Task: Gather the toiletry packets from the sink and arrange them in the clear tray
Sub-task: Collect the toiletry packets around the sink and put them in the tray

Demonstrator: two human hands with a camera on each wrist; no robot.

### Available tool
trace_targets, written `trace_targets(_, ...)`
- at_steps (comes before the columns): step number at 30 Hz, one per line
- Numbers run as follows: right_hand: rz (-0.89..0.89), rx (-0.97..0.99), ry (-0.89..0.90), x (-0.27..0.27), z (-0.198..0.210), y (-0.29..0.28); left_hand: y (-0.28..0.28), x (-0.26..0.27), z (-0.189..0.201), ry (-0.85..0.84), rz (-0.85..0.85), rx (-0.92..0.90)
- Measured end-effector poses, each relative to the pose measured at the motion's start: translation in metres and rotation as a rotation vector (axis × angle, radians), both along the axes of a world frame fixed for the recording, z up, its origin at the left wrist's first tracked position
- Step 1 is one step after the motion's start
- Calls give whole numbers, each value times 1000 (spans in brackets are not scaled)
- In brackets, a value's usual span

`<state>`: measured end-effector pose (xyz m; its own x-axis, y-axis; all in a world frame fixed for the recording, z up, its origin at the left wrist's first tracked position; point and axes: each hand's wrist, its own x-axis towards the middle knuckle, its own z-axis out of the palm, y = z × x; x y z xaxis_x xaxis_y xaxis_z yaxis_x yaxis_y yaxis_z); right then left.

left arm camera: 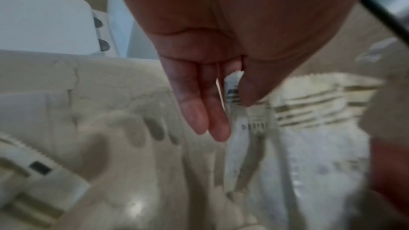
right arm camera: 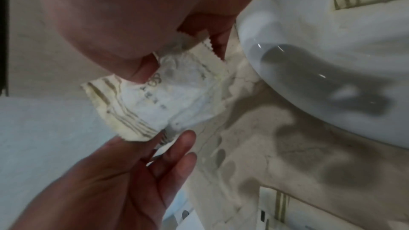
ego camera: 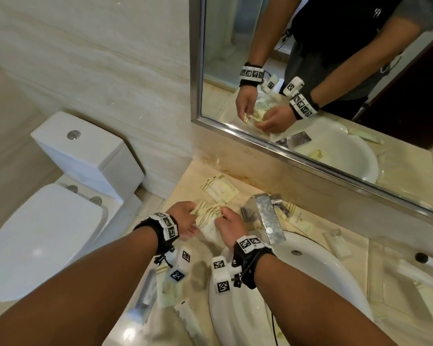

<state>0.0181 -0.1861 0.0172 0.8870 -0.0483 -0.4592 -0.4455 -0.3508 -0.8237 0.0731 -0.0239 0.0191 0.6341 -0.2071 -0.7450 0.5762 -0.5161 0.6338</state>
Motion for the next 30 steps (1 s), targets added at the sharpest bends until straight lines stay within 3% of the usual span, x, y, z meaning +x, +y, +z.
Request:
trace_targets(8, 3, -152, 10, -2, -12, -11, -2, -8, 15, 71, -111, -109)
trace_targets(13, 13, -6, -8, -9, -9, -8, -5, -15, 17, 51, -124, -142)
trace_targets(16, 52, -52, -1, -12, -4, -6, -3, -20, 16, 56, -106, -131)
trace_targets(21, -22, 92, 166, -21, -1, -6, 2, -24, 14, 51, -16, -137)
trace_targets(26, 209, -252, -13, -24, -2, -3, 5, -23, 17, 153, -39, -161)
trace_targets(30, 359, -448, -176, -28, 3, 4, 5, -23, 12, 276, 125, -143)
